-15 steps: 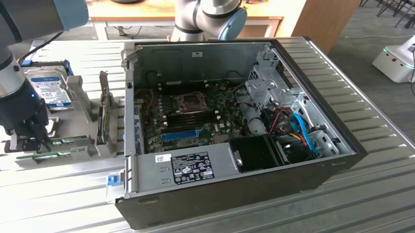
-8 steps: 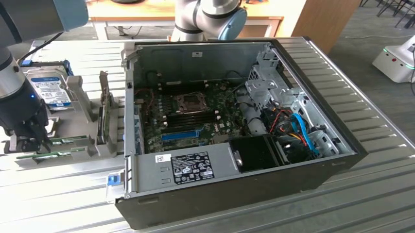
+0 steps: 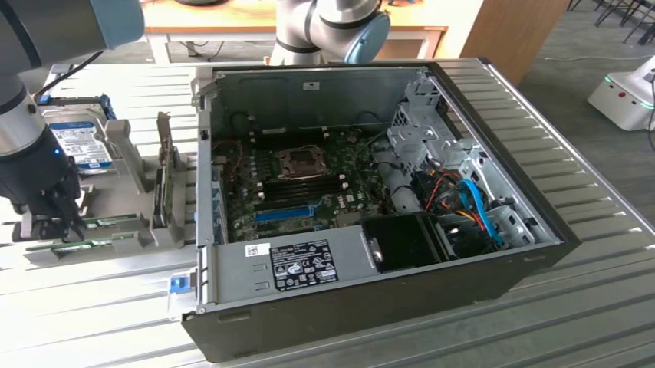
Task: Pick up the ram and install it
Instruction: 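Pick up the ram and move it above insertion slot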
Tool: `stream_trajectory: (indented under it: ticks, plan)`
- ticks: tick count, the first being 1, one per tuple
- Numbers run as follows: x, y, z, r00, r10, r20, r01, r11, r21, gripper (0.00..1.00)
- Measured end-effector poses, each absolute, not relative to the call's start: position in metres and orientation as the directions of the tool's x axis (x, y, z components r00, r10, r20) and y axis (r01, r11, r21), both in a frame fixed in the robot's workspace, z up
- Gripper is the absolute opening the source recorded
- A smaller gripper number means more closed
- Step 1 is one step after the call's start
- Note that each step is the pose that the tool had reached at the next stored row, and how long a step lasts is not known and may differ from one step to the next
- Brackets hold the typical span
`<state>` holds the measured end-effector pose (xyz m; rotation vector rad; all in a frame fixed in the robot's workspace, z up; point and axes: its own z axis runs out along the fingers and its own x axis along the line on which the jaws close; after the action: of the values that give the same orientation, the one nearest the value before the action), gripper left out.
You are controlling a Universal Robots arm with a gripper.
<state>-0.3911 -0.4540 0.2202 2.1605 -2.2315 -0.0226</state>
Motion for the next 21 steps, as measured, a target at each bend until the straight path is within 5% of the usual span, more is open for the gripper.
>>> stream_trajectory:
  ticks: [21]
  plan:
    - [-0.375,-0.454,0.22,-0.032,-0.999,0.015,-0.999,0.033,0.036,0.23]
